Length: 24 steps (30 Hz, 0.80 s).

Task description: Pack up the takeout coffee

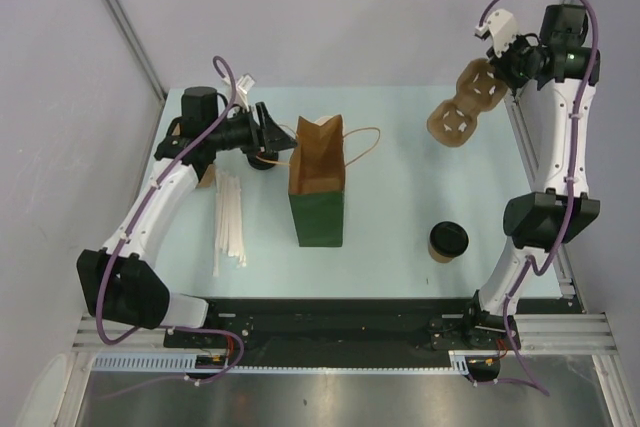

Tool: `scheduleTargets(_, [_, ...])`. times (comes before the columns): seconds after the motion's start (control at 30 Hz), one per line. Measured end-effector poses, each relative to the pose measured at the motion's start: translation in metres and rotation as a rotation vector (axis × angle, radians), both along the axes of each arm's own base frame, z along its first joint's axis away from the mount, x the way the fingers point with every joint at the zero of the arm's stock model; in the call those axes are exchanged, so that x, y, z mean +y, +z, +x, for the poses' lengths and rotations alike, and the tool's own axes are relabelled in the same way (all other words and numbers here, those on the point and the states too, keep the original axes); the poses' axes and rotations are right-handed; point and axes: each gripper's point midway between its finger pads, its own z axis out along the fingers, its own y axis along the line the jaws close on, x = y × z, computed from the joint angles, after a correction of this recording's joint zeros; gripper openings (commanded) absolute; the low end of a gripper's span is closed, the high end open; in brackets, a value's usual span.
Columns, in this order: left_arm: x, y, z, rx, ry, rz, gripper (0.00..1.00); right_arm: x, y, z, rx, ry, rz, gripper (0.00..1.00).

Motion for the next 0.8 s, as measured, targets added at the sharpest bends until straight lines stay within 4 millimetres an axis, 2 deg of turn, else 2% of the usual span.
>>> scheduleTargets(0.17, [-0.003,0.008,0.0,-0.023,-0.012,-0.026,0.6,0.022,0.053,-0.01,-0.141,0.013,-0.001,0.0])
scheduleTargets(0.37, [-0.003,-0.001,0.001,-0.01,0.0,0.043,0.57,0.067,0.103,-0.015,-0.28,0.083,0.027,0.0])
scheduleTargets(0.5, [-0.01,-0.009,-0.001,-0.008,-0.025,0.1,0.54,0.106,0.133,-0.022,-0.369,0.142,0.062,0.0])
scheduleTargets(0.57, [-0.011,-0.015,-0.004,0.004,-0.033,0.121,0.52,0.129,0.15,-0.031,-0.415,0.184,0.084,0.0])
scheduleTargets(0.67, [-0.012,-0.02,-0.006,0.014,-0.037,0.139,0.42,0.166,0.18,-0.049,-0.499,0.257,0.134,0.0])
scheduleTargets(0.8, [-0.015,-0.019,-0.007,-0.003,-0.05,0.149,0.3,0.212,0.218,-0.083,-0.604,0.371,0.187,0.0])
